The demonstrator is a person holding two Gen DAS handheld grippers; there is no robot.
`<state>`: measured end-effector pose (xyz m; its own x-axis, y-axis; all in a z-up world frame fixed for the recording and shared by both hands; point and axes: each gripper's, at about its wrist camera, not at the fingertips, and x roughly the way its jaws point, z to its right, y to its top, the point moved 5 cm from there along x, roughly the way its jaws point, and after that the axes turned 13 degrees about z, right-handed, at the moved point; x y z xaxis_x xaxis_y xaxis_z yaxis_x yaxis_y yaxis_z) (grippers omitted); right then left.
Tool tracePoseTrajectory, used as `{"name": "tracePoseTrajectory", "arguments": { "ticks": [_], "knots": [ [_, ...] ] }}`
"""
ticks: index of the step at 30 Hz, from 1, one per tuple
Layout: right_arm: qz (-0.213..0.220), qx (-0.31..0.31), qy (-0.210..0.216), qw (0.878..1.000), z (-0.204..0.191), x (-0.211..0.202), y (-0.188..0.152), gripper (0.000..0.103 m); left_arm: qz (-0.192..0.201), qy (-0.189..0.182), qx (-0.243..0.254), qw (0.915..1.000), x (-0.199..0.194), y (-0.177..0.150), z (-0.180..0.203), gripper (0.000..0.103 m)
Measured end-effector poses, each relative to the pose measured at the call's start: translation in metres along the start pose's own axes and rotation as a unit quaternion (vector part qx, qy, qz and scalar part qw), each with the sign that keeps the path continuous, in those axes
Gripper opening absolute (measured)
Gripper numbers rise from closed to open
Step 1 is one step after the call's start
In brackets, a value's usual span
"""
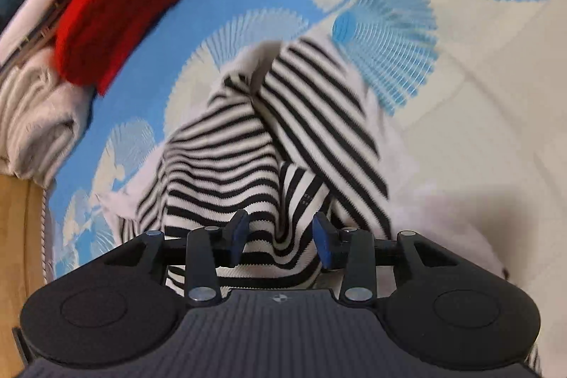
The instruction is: Fold small clothes
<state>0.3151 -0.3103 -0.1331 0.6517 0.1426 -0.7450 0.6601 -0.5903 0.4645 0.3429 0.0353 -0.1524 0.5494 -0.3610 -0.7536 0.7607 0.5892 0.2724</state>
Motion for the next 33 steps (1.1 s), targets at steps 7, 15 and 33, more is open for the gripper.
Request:
{"name": "tracePoseTrajectory", "arguments": {
  "ticks": [7, 15, 33],
  "knots": [
    [-0.008, -0.006, 0.000, 1.000, -0.010, 0.022, 0.001, 0.003, 0.030, -0.003, 0.073, 0.9969, -0.003, 0.010, 0.019, 0.001],
    [0.172, 0.068, 0.155, 0.971, -0.023, -0.039, 0.046, 0.001, 0.248, -0.131, 0.085, 0.9562, -0.098, 0.068, 0.035, 0.000],
    [0.025, 0.029, -0.019, 0.999, 0.029, -0.004, 0.007, 0.040, 0.060, -0.024, -0.013, 0.9978, -0.042, 0.054, -0.042, 0.047]
  ]
}}
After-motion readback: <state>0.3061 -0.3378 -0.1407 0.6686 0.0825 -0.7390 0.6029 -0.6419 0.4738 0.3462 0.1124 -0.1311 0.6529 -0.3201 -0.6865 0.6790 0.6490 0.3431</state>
